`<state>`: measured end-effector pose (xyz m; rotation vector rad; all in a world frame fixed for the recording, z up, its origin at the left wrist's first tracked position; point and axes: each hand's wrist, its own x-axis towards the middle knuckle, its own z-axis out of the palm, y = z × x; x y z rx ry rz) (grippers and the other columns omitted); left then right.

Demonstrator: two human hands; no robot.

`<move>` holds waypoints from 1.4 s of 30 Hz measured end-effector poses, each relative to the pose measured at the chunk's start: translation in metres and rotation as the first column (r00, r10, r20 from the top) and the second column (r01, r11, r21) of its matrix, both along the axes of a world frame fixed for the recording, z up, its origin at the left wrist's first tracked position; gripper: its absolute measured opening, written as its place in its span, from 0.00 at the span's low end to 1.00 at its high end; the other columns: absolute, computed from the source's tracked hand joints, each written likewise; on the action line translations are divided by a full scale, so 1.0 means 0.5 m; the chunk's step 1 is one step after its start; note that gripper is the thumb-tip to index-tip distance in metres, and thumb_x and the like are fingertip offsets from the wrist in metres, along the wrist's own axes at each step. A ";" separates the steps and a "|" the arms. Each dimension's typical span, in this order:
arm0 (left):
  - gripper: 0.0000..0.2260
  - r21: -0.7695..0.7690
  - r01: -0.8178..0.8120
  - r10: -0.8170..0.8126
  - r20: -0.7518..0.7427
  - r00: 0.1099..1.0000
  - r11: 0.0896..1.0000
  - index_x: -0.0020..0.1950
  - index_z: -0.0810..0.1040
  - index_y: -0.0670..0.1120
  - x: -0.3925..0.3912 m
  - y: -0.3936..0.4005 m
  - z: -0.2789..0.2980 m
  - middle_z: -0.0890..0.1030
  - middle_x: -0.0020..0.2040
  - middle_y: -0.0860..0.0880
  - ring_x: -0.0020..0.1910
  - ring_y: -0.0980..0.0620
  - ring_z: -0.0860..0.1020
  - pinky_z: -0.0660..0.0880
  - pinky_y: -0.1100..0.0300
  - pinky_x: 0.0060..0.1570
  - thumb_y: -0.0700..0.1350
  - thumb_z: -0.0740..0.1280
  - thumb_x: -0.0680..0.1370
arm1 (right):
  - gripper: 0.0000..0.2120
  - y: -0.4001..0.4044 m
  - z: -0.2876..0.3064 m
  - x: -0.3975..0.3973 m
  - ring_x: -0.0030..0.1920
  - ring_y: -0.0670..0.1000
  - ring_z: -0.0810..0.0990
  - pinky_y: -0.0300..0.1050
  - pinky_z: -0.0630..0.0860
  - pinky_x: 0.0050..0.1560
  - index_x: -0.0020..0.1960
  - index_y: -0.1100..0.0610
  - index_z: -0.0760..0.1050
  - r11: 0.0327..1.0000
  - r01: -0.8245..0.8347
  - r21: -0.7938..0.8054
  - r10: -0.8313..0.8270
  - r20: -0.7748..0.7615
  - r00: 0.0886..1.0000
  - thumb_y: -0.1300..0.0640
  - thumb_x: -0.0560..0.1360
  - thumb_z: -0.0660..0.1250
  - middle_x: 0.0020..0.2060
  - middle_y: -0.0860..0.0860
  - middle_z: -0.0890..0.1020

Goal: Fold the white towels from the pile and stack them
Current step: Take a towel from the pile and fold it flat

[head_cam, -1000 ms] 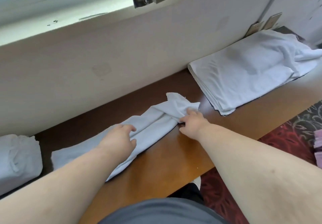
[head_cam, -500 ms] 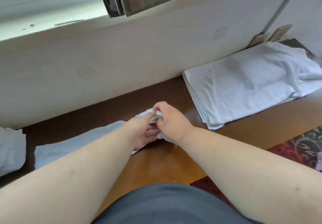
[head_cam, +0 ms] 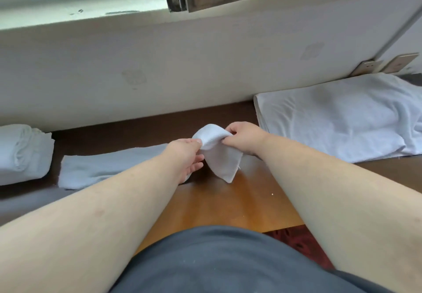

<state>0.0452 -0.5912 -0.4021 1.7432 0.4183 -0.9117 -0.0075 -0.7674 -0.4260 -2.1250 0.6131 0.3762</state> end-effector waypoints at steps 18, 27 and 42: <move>0.09 0.550 0.398 -0.609 0.274 0.745 0.734 0.51 0.77 0.53 0.021 -0.005 0.012 0.79 0.42 0.50 0.39 0.48 0.78 0.77 0.58 0.43 0.52 0.58 0.81 | 0.16 -0.017 0.034 0.062 0.44 0.40 0.76 0.32 0.70 0.45 0.46 0.47 0.74 0.852 0.360 0.381 -0.465 0.235 0.853 0.58 0.61 0.58 0.44 0.43 0.79; 0.13 0.208 0.575 -0.611 0.307 0.730 0.791 0.64 0.73 0.58 0.062 -0.120 0.025 0.79 0.52 0.53 0.37 0.54 0.81 0.75 0.61 0.33 0.48 0.56 0.83 | 0.20 -0.034 0.077 0.006 0.42 0.44 0.74 0.38 0.69 0.40 0.50 0.46 0.70 0.905 0.096 0.414 -0.204 0.224 0.953 0.59 0.60 0.57 0.46 0.46 0.78; 0.05 0.530 0.800 -0.956 0.087 0.279 0.282 0.48 0.75 0.53 0.051 -0.210 0.038 0.76 0.37 0.52 0.31 0.53 0.72 0.68 0.62 0.30 0.50 0.63 0.75 | 0.22 -0.121 0.064 -0.060 0.51 0.48 0.77 0.42 0.73 0.51 0.52 0.45 0.72 0.901 0.194 0.388 -0.250 0.100 0.963 0.55 0.58 0.61 0.51 0.46 0.79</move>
